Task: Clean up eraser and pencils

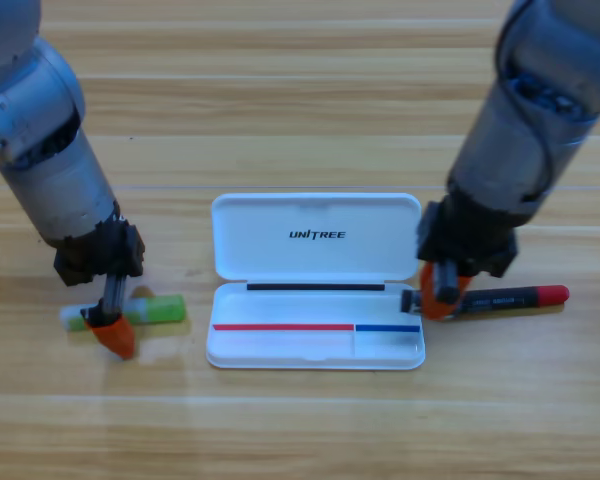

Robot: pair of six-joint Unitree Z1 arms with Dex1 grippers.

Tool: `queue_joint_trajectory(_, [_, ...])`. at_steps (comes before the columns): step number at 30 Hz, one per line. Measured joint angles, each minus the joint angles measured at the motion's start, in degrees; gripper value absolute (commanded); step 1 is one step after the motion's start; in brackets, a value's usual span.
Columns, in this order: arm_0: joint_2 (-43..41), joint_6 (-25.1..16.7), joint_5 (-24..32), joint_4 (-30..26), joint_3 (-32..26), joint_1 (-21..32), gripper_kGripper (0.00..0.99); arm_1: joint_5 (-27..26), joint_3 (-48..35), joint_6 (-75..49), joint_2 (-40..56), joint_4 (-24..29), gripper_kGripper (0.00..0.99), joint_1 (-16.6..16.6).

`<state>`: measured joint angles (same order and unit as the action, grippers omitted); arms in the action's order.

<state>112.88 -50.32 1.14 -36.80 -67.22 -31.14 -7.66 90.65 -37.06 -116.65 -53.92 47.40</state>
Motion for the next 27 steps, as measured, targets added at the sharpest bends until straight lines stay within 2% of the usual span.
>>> queue_joint_trajectory(5, [1.2,-0.4,-0.5,1.8,0.1,0.6,0.951,0.6,3.1,-1.1,-3.6,0.0,0.0,0.8])
queue_joint_trajectory(8, [1.1,-0.5,-0.5,2.3,0.5,0.6,0.884,1.2,3.9,-1.1,-4.8,0.0,0.0,1.3])
queue_joint_trajectory(12, [0.9,-0.5,-0.8,2.6,1.0,0.6,0.706,1.6,5.5,-1.1,-6.6,0.0,0.0,1.9])
queue_joint_trajectory(16, [0.6,-0.8,-1.2,2.9,1.4,0.6,0.44,1.8,5.8,-1.1,-7.5,0.0,0.0,2.2])
queue_joint_trajectory(21, [0.6,-3.0,-1.8,2.9,1.7,0.6,0.008,1.8,5.9,-1.1,-9.2,0.0,0.0,2.4])
queue_joint_trajectory(22, [0.5,-3.2,-2.0,2.9,1.8,0.6,0.0,1.8,5.9,-1.1,-9.2,0.0,0.12,2.5])
queue_joint_trajectory(25, [0.3,-3.5,-2.7,2.9,2.0,0.6,0.0,1.9,5.9,-1.1,-9.2,0.0,0.643,2.5])
queue_joint_trajectory(26, [0.2,-3.5,-2.8,2.9,2.1,0.6,0.0,1.9,5.9,-1.1,-9.2,0.0,0.761,2.5])
queue_joint_trajectory(27, [0.2,-3.5,-2.9,2.9,2.1,0.6,0.0,1.9,5.9,-1.1,-9.2,0.0,0.81,2.5])
